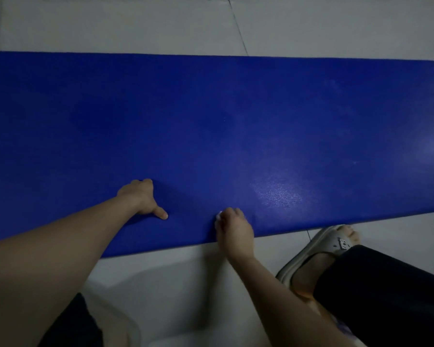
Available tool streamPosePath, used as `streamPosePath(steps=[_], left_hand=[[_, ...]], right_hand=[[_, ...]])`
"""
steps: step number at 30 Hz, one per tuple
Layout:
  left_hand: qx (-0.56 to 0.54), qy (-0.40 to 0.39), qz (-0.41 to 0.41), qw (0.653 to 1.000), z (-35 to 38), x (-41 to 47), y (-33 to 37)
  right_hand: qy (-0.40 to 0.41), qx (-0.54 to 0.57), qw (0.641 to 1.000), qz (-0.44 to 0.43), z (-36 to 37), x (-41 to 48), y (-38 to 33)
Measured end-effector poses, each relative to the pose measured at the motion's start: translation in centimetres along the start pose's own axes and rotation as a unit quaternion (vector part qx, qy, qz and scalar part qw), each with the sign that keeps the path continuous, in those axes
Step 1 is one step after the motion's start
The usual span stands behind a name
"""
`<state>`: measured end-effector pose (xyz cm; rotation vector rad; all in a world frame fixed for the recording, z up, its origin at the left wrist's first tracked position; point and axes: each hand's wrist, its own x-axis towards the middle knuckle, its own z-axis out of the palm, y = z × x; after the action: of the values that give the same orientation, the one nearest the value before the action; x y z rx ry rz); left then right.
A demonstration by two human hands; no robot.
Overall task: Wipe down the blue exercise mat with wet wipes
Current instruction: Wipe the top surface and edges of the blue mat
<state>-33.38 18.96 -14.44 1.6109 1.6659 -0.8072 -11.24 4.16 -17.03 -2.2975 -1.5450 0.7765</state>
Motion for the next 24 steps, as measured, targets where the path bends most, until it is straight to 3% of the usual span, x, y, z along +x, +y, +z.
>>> streamPosePath(steps=[5, 9, 11, 17, 24], left_hand=[[-0.005, -0.002, 0.0, 1.0, -0.2, -0.2, 0.3], [-0.003, -0.001, -0.002, 1.0, -0.2, 0.0, 0.3], [0.0, 0.0, -0.001, 1.0, -0.2, 0.1, 0.2], [0.012, -0.004, 0.0, 1.0, -0.3, 0.2, 0.3], [0.019, 0.004, 0.006, 1.0, -0.3, 0.1, 0.3]], right_hand=[[0.069, 0.011, 0.989, 0.129, -3.7, 2.4, 5.1], [0.15, 0.1, 0.958, 0.224, -6.5, 4.1, 7.7], [0.159, 0.094, 0.951, 0.248, -6.5, 4.8, 7.4], [0.096, 0.045, 0.978, 0.18, -2.1, 4.3, 1.5], [-0.009, 0.007, 1.0, -0.008, 3.1, 1.1, -5.4]])
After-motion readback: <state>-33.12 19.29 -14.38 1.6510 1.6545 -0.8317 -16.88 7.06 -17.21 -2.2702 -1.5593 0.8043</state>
